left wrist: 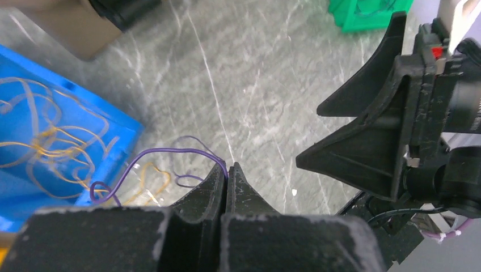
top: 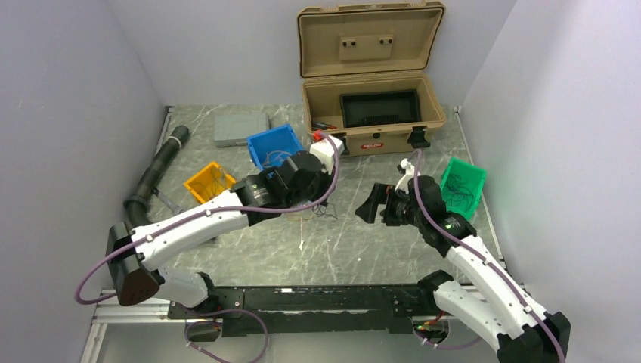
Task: Untangle the cables
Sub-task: Pick up the cable at the center of the board.
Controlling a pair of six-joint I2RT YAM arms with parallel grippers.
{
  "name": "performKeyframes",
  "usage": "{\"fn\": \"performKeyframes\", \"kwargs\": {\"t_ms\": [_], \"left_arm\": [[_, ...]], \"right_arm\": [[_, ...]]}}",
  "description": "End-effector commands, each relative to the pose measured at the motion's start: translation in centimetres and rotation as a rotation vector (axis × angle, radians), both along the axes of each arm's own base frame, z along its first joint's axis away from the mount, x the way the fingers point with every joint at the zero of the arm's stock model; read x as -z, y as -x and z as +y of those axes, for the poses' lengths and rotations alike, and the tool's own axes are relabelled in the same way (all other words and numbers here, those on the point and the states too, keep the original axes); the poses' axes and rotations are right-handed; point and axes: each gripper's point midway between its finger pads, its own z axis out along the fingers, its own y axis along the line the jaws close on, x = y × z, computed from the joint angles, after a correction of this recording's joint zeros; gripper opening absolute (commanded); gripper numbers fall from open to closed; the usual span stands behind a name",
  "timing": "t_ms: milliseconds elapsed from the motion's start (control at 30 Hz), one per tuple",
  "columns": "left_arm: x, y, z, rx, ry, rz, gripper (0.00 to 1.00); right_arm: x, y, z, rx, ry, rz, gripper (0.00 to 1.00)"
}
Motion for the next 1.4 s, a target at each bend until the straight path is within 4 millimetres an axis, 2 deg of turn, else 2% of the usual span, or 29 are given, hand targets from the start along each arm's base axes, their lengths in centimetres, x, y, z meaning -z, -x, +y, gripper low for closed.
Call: {"fn": "performKeyframes", "kwargs": {"t_ms": [0,67,100,200,300,333,500,633,733,900,1100,1233,1367], "left_arm": [[6.0,0.8,-2.3,0.048,0.043,0.105,0.00],[8.4,1.5,-3.3,0.078,0.091,0.153,0.03],[9.5,1.8,-3.7,0.083,0.104,0.181,0.13],[11.6,2.3,-4.1,0.079,0.088,0.260,0.53],[11.6,2.0,-3.1,0.028,0.032,0.274,0.82],[11.2,1.8,-2.7,0.018,0.022,0.266,0.97],[8.4,1.0,0.8,-0.044,0.049,0.286,0.99],[6.9,0.0,5.4,-0.126,0.079,0.297,0.99],[6.9,0.0,8.6,-0.211,0.077,0.326,0.99],[8.3,0.8,12.2,-0.330,0.079,0.355,0.99],[9.5,1.7,14.9,-0.408,0.205,0.356,0.99],[9.3,2.0,16.4,-0.443,0.220,0.330,0.99],[8.8,2.1,17.1,-0.456,0.208,0.316,0.99]], "right_arm": [[1.5,1.0,1.3,-0.024,-0.084,0.069,1.00],[2.6,1.3,1.2,-0.016,-0.084,0.100,1.00],[2.9,1.4,1.2,-0.015,-0.084,0.110,1.00],[3.9,1.7,1.2,-0.016,-0.078,0.135,1.00],[4.4,1.8,1.2,-0.023,-0.075,0.142,1.00],[4.5,1.8,1.3,-0.030,-0.075,0.139,1.00],[5.0,1.6,2.6,-0.100,-0.061,0.095,1.00],[6.0,1.5,4.8,-0.180,0.025,0.069,1.00],[6.5,1.8,7.3,-0.279,0.088,0.032,1.00],[7.6,1.8,10.1,-0.395,0.255,-0.027,1.00],[8.3,2.0,13.7,-0.513,0.346,-0.084,1.00],[10.2,1.3,14.6,-0.563,0.484,-0.114,1.00],[11.7,0.4,15.2,-0.616,0.536,-0.146,1.00]]}}
